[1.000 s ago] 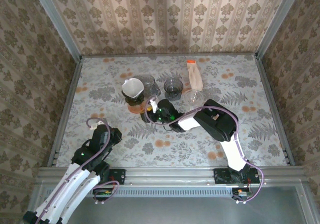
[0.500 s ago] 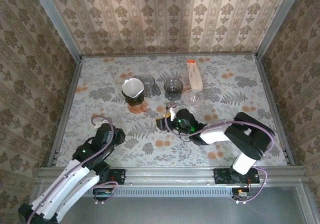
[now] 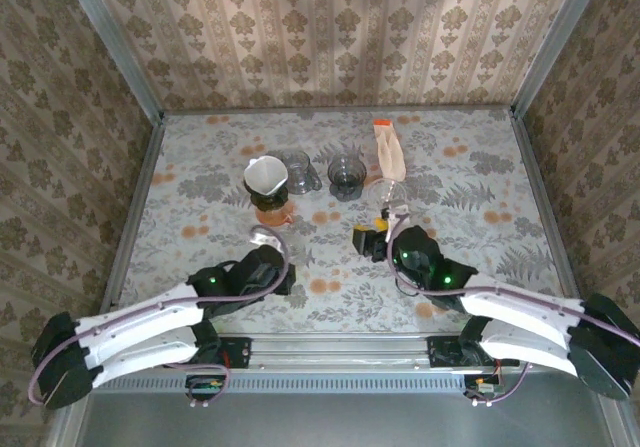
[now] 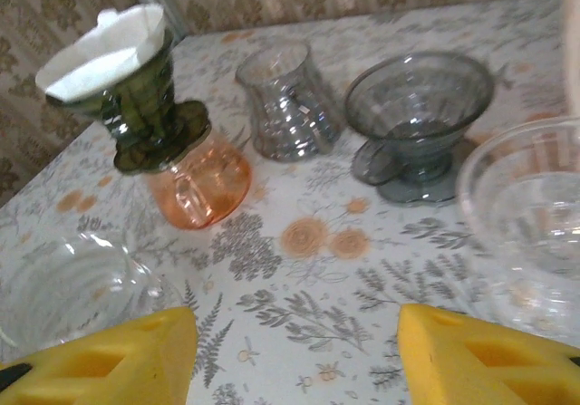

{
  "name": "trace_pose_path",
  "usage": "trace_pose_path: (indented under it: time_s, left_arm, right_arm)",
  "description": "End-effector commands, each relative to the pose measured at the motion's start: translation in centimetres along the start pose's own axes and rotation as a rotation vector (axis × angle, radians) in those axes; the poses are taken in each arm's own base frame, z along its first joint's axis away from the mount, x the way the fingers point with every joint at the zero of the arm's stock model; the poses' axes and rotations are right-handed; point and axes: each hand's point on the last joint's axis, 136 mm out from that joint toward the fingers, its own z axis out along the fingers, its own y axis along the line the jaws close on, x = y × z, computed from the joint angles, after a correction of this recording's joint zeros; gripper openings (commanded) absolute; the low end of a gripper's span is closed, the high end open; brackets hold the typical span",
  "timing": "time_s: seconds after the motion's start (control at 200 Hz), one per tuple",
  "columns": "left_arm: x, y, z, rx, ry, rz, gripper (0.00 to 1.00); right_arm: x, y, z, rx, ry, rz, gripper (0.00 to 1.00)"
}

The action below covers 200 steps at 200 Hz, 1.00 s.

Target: Place the coffee filter in the dripper

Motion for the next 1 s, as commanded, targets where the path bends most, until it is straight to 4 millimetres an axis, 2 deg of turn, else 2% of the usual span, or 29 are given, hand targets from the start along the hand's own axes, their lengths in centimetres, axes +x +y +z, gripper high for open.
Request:
trace_pose_path:
  time_s: [0.0,0.17,0.27,0.39,0.44,0.745,0.895,0.995]
  left_arm:
    - [-4.2,-6.2,0.6,0.194,-0.135,0.106,0.0]
    - [-3.8,-9.1,3.5,0.264,-0.074,0.177,0.0]
    - [-3.6,-9.6,4.2,0.26,-0.043,0.185,0.0]
    - [-3.5,-9.1,3.9,0.24,-0.028,0.168,0.0]
    - [-3.2,-8.8,3.6,0.232,-0.014,0.156,0.05]
    - [-1.7,-8.2,3.1,0.22,0.07,0.1,0.12]
    - [-1.0,-8.1,3.1,0.218,0.113,0.084,0.16]
    - [-0.8,-8.1,3.0,0.218,0.127,0.077,0.18]
  right_arm:
    - [1.2,-3.4,-1.7,0.141,0.034,-0.018,0.63]
    - [0.8,-4.4,-3.3,0.168,0.008,0.006,0.63]
    - [0.7,-4.7,-3.8,0.176,0.005,0.01,0.63]
    - [0.6,-4.7,-4.0,0.174,0.006,0.015,0.63]
    - [0.4,-4.7,-4.0,0.178,0.005,0.017,0.63]
    - [-1.1,-3.9,-3.8,0.179,0.014,0.011,0.64]
    - [-1.8,-3.9,-3.5,0.238,0.09,0.026,0.64]
    - [-1.6,-3.6,-2.3,0.244,0.181,0.051,0.65]
